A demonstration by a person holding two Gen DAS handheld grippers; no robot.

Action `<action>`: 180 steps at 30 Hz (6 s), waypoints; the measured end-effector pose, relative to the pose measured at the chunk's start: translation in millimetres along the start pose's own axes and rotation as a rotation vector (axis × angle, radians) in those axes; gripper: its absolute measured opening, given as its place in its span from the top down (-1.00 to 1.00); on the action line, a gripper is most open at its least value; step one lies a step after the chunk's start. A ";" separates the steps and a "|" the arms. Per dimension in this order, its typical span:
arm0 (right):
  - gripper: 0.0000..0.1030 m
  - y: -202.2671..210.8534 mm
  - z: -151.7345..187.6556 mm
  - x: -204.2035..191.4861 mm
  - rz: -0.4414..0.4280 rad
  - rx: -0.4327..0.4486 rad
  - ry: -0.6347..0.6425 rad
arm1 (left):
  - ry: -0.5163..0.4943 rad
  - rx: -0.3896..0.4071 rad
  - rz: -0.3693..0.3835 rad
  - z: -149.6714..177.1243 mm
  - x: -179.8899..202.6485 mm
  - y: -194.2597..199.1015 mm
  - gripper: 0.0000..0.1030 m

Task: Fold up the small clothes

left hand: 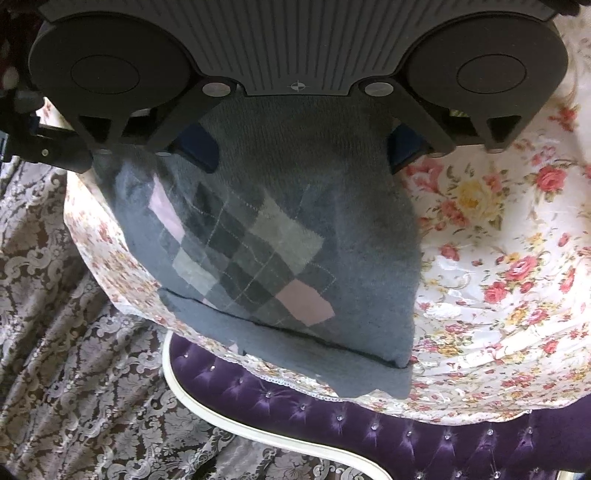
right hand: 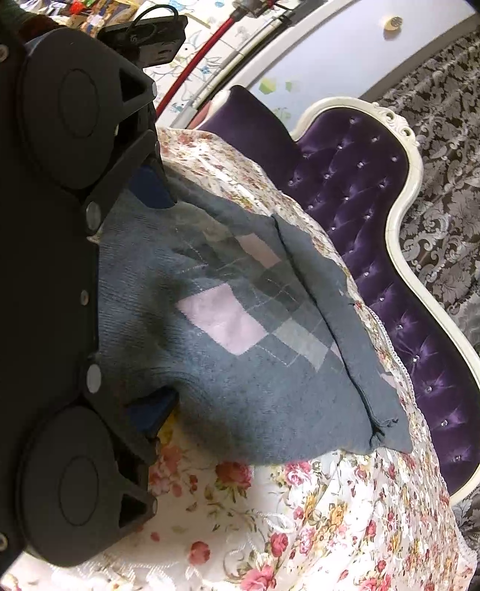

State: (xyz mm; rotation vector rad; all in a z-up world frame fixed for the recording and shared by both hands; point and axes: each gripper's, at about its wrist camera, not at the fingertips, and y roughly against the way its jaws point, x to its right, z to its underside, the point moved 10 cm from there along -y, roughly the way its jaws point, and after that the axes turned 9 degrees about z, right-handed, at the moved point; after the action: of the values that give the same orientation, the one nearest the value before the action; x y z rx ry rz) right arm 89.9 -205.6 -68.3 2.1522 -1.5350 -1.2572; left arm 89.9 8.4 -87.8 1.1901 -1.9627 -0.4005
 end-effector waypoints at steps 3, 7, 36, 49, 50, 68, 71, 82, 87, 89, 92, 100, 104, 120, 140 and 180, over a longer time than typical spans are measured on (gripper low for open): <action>-0.98 4.3 4.4 -0.3 0.010 -0.012 0.015 | 0.022 0.005 0.003 0.8 -3.7 5.5 -0.50; -0.92 4.6 4.8 0.7 0.017 -0.022 0.014 | 0.015 0.002 -0.030 -0.3 -8.6 6.3 -0.08; 0.76 49.1 -121.8 -15.6 -0.103 0.191 -0.063 | 0.064 0.183 0.200 -140.2 21.4 41.5 0.86; 0.76 -19.0 -248.5 14.8 -0.112 0.305 -0.143 | 0.043 0.248 0.165 -264.9 -1.6 -38.3 0.85; 0.76 -31.4 -257.2 21.8 -0.102 0.306 -0.160 | 0.054 0.239 0.155 -271.3 -9.0 -54.2 0.85; 0.06 -202.1 -290.0 103.6 0.185 0.149 -0.215 | 0.156 0.178 -0.027 -290.5 -115.3 -190.5 -0.28; -0.53 -188.3 -292.3 101.1 0.175 0.181 -0.189 | 0.071 0.194 -0.057 -291.0 -109.2 -170.8 -0.33; -0.26 -181.2 -258.0 77.9 0.281 0.066 0.137 | -0.215 0.091 -0.158 -233.2 -91.7 -167.8 -0.39; 0.55 -189.4 -252.7 77.7 0.353 0.054 0.204 | -0.117 0.086 -0.179 -228.2 -122.1 -173.7 -0.39; 0.78 -188.5 -251.3 76.2 0.372 0.053 0.227 | -0.118 0.083 -0.176 -230.0 -123.3 -172.5 -0.39; 0.79 -183.1 -258.6 85.9 0.460 0.096 0.249 | -0.101 0.082 -0.177 -232.5 -126.3 -171.6 -0.39; 0.56 -189.4 -251.9 95.1 0.459 0.070 0.210 | -0.057 0.056 -0.243 -253.4 -147.9 -181.3 -0.39; 0.49 -189.9 -252.2 98.8 0.454 0.067 0.185 | -0.070 0.032 -0.299 -266.8 -154.5 -187.3 -0.39; -0.72 -140.9 -237.0 34.4 0.383 0.198 0.331 | -0.290 0.061 -0.170 -236.4 -40.7 -166.0 -0.61; -0.87 -123.2 -166.4 13.0 0.364 0.185 0.304 | -0.296 -0.068 -0.248 -209.6 -47.8 -238.6 -1.00; -1.00 -138.6 -205.9 103.6 0.010 0.051 -0.243 | -0.179 -0.109 -0.201 -234.3 -34.9 -233.9 -0.84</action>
State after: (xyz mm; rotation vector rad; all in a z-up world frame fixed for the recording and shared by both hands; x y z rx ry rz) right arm 343.9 -293.4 -78.7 2.0825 -1.6834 -1.5400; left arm 417.2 -51.6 -98.2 1.3236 -1.9485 -0.7306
